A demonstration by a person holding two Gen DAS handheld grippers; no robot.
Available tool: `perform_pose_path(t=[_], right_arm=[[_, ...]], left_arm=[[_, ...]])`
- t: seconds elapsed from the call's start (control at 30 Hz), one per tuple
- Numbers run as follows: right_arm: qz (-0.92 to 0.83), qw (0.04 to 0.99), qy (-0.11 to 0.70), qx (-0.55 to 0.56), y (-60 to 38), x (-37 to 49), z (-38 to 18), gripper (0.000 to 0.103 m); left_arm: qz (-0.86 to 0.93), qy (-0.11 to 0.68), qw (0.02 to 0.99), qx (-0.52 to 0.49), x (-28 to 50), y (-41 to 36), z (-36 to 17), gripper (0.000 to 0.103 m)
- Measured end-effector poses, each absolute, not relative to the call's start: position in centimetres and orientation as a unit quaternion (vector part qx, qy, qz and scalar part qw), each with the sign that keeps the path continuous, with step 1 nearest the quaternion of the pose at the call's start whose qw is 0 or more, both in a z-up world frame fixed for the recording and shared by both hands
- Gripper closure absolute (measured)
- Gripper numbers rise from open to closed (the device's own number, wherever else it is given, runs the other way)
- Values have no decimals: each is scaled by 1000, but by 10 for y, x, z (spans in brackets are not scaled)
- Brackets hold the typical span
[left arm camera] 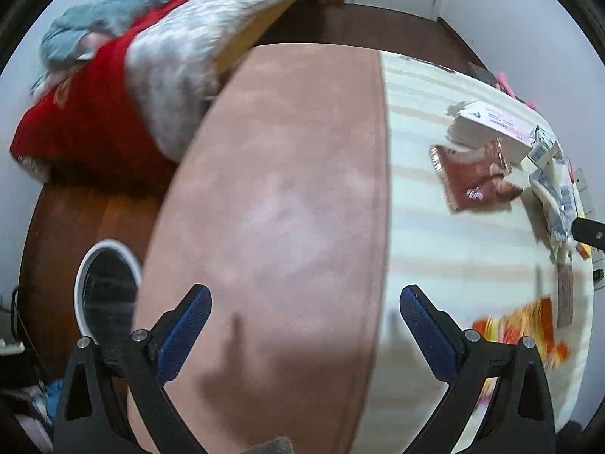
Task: Collect trash
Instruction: 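Move both tools back over the table, then grasp the brown pastry wrapper with the left tool while the right tool grasps the silver bag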
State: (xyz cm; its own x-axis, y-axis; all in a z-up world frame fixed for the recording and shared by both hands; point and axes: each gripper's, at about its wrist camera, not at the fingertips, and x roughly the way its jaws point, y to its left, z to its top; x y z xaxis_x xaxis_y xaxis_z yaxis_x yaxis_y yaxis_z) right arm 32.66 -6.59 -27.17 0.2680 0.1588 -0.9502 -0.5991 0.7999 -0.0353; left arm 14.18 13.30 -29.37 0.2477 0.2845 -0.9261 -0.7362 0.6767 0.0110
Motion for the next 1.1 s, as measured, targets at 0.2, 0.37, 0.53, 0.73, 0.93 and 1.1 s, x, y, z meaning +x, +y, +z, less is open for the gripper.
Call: perform_pose_path(t=[0.2,0.37,0.53,0.73,0.93,1.1], right_arm=[[254,760,563,-201,-50,370,-297,10],[254,758,572,-184,-49,382,-309,56],[251,763,577,-146,-58,388,-308,66],[249,762,581,-139,-58,386,-308,75],[262,769,568,-132,-63,369,-298,83],[278,774,556,-117,-65,351,-278,84]], left_arm=[[288,506,783,-220,196,145,-282,1],[236,505,790,-254,231,149,-279,2],[180,523,792,-258,273,140,-296,5],[185,534,791,-234,284,131,-306,78],[219,507,804,-219,253,133,-290,97],[242,480,815,-215,221,139,-266,98]])
